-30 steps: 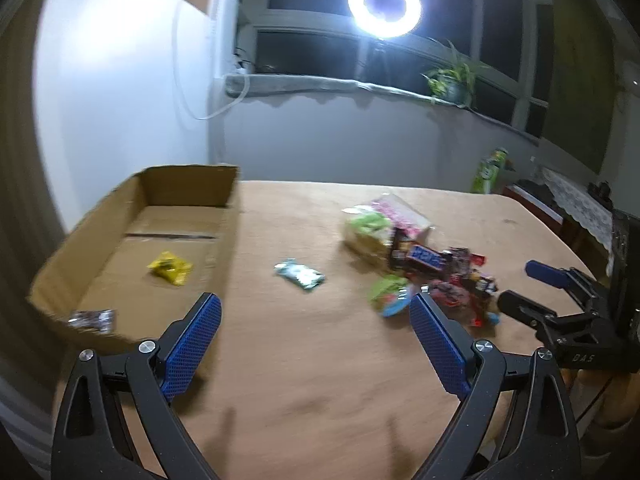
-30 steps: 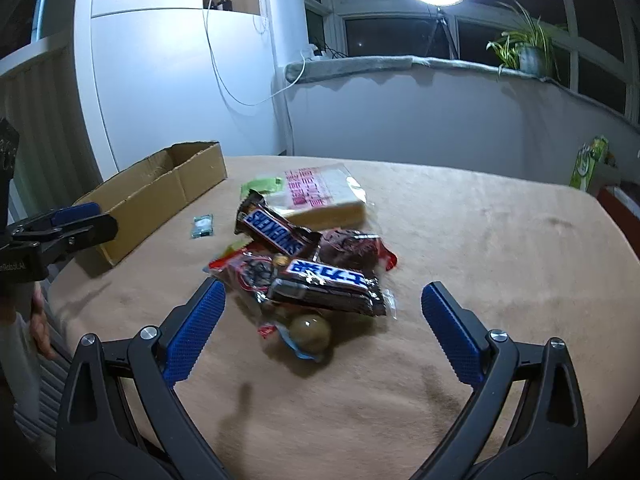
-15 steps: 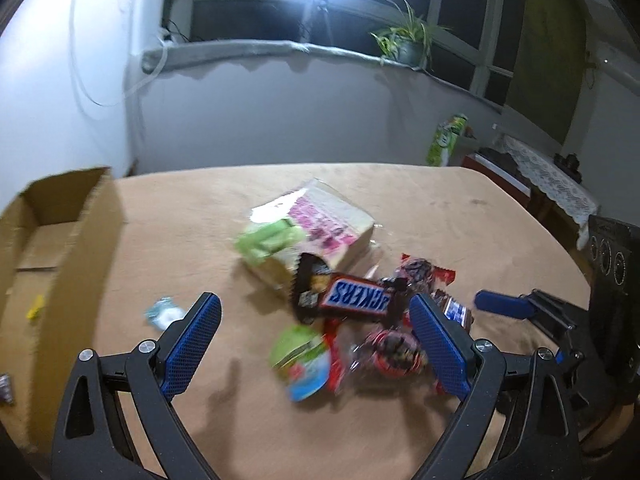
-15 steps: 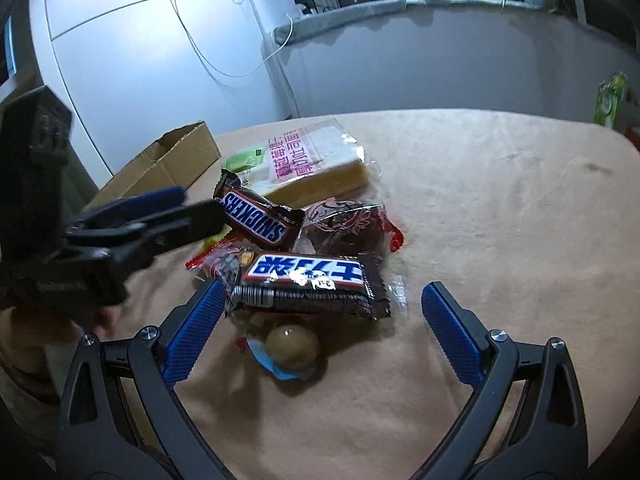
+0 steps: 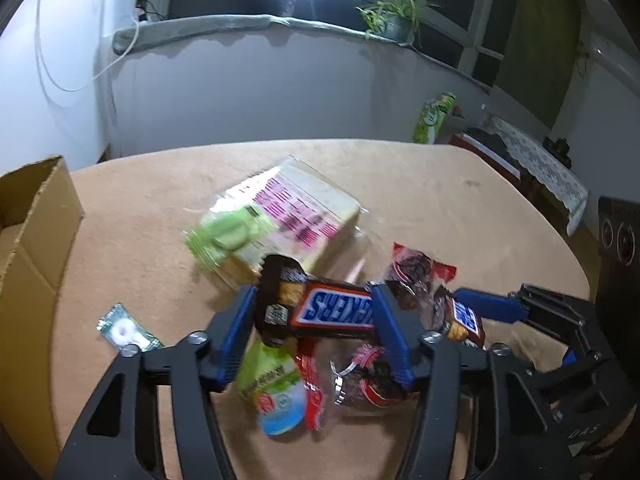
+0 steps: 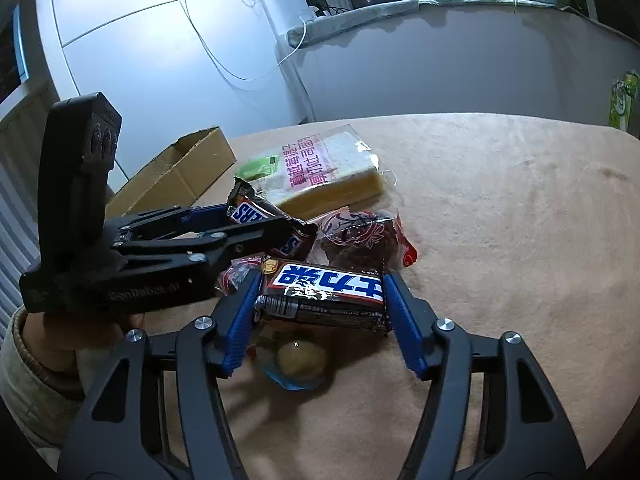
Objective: Organize snacks
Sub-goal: 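Grasp a Snickers bar with the left gripper while the right gripper grasps another Snickers bar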
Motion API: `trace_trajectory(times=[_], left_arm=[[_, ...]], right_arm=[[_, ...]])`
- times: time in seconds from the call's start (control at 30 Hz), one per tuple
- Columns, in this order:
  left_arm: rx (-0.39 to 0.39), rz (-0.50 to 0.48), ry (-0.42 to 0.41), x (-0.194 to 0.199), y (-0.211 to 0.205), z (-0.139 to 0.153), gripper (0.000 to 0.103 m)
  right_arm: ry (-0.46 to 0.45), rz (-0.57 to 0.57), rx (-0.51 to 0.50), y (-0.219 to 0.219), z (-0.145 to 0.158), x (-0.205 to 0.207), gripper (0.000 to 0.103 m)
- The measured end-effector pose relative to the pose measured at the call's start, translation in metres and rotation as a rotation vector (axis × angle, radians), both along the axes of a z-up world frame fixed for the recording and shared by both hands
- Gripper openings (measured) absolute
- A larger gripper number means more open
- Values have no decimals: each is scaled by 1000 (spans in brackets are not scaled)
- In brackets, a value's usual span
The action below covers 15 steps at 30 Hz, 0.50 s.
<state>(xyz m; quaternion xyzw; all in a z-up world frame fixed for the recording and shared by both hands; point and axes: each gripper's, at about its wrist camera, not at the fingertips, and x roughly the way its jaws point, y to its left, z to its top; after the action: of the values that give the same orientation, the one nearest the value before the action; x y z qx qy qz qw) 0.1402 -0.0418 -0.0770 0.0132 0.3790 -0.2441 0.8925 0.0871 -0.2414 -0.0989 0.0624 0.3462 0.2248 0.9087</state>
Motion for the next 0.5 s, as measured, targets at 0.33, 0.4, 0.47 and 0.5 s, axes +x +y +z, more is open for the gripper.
trace_trajectory(times=[0.33,0.4,0.47,0.5], left_arm=[[-48,4,-34,-5,8,10,39],[-59,10,-47,-7,9,13,39],[-62,13,-57,-9,10,16,39],[-58,17,-65,-11,10,17,39]], right_arm=[[-21,-45,16,-21,1,-9,60],[-24,-56,27,-29,1,-11,60],[-29,-68,30,-34,3,-14,59],[-35,-74,32,-36,4,-15,59]])
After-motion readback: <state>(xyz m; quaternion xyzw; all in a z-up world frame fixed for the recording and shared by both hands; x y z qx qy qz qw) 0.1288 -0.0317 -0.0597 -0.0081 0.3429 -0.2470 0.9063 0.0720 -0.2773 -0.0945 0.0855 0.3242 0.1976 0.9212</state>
